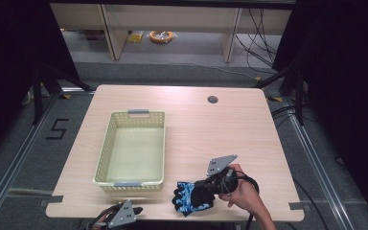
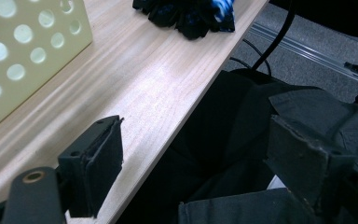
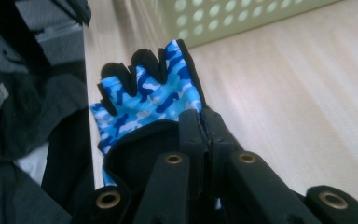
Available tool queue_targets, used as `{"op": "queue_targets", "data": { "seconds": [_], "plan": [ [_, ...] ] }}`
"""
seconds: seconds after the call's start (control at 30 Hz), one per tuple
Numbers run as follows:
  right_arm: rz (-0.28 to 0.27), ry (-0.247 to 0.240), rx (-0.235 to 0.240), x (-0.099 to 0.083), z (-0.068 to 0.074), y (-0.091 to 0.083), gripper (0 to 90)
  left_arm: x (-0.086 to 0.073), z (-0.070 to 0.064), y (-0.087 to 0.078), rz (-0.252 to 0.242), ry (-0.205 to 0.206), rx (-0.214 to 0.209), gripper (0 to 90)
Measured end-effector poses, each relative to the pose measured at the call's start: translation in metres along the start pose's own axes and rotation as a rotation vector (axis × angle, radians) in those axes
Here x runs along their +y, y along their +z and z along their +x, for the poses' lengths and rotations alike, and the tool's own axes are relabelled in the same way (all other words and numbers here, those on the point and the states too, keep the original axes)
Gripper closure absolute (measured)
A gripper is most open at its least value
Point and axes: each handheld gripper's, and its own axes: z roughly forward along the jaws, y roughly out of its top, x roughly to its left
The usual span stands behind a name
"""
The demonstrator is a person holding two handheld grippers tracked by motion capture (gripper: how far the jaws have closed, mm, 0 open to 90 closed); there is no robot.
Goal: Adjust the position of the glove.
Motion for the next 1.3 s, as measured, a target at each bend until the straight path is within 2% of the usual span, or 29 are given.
{"op": "queue_targets", "data": {
  "seconds": [0.07, 0.1, 0.17, 0.2, 0.23, 0.3, 0.33, 0.37, 0.4, 0.43, 0.47, 0.5, 0.53, 0.57, 0.63, 0.67, 0.73, 0.8, 0.83, 0.87, 0.93, 0.97, 1.03, 1.07, 1.1, 1.13, 1.2, 1.3],
  "plan": [
    [0.026, 0.013, -0.001, -0.001, 0.001, 0.005, 88.6, 0.000, 0.000, 0.000, 0.017, 0.009, 0.003, 18.4],
    [0.030, -0.009, -0.010, -0.001, -0.001, 0.007, 88.4, 0.000, 0.000, 0.001, 0.013, 0.015, 0.005, 18.5],
    [0.045, 0.009, -0.020, -0.003, -0.002, 0.010, 87.3, 0.001, -0.001, 0.003, 0.009, 0.012, -0.003, 18.5],
    [0.040, -0.003, -0.018, -0.003, -0.003, 0.011, 86.2, 0.002, -0.002, 0.003, -0.002, -0.001, -0.003, 18.6],
    [0.042, 0.019, -0.032, -0.004, -0.003, 0.011, 84.0, 0.002, -0.001, 0.004, 0.004, 0.009, 0.002, 18.6],
    [0.039, 0.039, -0.030, -0.004, -0.004, 0.011, 81.1, 0.004, -0.002, 0.006, -0.013, 0.009, 0.002, 18.8],
    [0.036, 0.074, -0.054, -0.004, -0.003, 0.010, 77.3, 0.005, -0.002, 0.007, -0.008, 0.013, 0.003, 19.0],
    [0.029, 0.085, -0.064, -0.004, -0.004, 0.008, 77.4, 0.007, -0.001, 0.009, -0.002, 0.026, 0.008, 19.0],
    [0.025, 0.093, -0.067, -0.004, -0.003, 0.005, 77.3, 0.008, -0.002, 0.011, -0.014, 0.018, 0.008, 19.1],
    [0.016, 0.102, -0.084, -0.005, -0.002, 0.002, 77.4, 0.010, -0.001, 0.013, -0.008, 0.032, 0.012, 19.2],
    [0.007, 0.119, -0.106, -0.005, -0.001, -0.001, 78.5, 0.012, -0.002, 0.015, -0.024, 0.018, 0.006, 19.7],
    [-0.001, 0.136, -0.125, -0.006, 0.001, -0.006, 78.8, 0.015, -0.003, 0.017, -0.020, 0.024, 0.007, 21.2],
    [-0.013, 0.142, -0.133, -0.006, 0.003, -0.011, 80.1, 0.018, -0.003, 0.020, -0.025, 0.020, 0.004, 22.6],
    [-0.027, 0.165, -0.155, -0.008, 0.007, -0.017, 80.7, 0.020, -0.004, 0.021, -0.022, 0.030, 0.002, 23.9],
    [-0.048, 0.178, -0.200, -0.011, 0.015, -0.021, 81.7, 0.024, -0.006, 0.026, -0.034, 0.029, -0.003, 26.0],
    [-0.036, 0.190, -0.220, -0.013, 0.020, -0.025, 81.7, 0.027, -0.006, 0.028, -0.023, 0.050, -0.006, 27.2],
    [-0.025, 0.201, -0.226, -0.018, 0.029, -0.030, 81.7, 0.030, -0.009, 0.033, -0.028, 0.028, -0.014, 29.6],
    [-0.027, 0.213, -0.215, -0.024, 0.037, -0.034, 81.3, 0.034, -0.010, 0.038, -0.024, 0.045, -0.015, 32.2],
    [-0.044, 0.214, -0.218, -0.028, 0.041, -0.035, 81.1, 0.036, -0.009, 0.040, -0.014, 0.072, -0.009, 33.2],
    [-0.037, 0.212, -0.217, -0.031, 0.043, -0.037, 81.0, 0.037, -0.011, 0.042, -0.007, 0.063, -0.009, 33.7],
    [-0.038, 0.230, -0.206, -0.038, 0.049, -0.040, 80.8, 0.040, -0.013, 0.046, 0.001, 0.077, -0.012, 35.8],
    [-0.037, 0.239, -0.201, -0.042, 0.052, -0.040, 80.4, 0.041, -0.016, 0.049, -0.012, 0.065, -0.020, 35.9],
    [-0.039, 0.236, -0.188, -0.046, 0.057, -0.038, 79.8, 0.044, -0.017, 0.051, 0.004, 0.105, -0.007, 36.3],
    [-0.046, 0.229, -0.189, -0.048, 0.059, -0.036, 79.5, 0.045, -0.019, 0.053, 0.006, 0.103, -0.008, 37.3],
    [-0.020, 0.236, -0.170, -0.049, 0.062, -0.035, 79.5, 0.045, -0.020, 0.055, -0.005, 0.098, -0.001, 38.4],
    [-0.026, 0.227, -0.182, -0.050, 0.063, -0.032, 79.5, 0.047, -0.019, 0.056, 0.006, 0.108, -0.008, 39.6],
    [0.011, 0.203, -0.169, -0.049, 0.064, -0.029, 78.2, 0.049, -0.018, 0.057, 0.009, 0.115, 0.002, 41.8],
    [0.033, 0.214, -0.206, -0.049, 0.067, -0.026, 76.1, 0.051, -0.017, 0.059, 0.013, 0.127, 0.018, 45.0]
  ]
}}
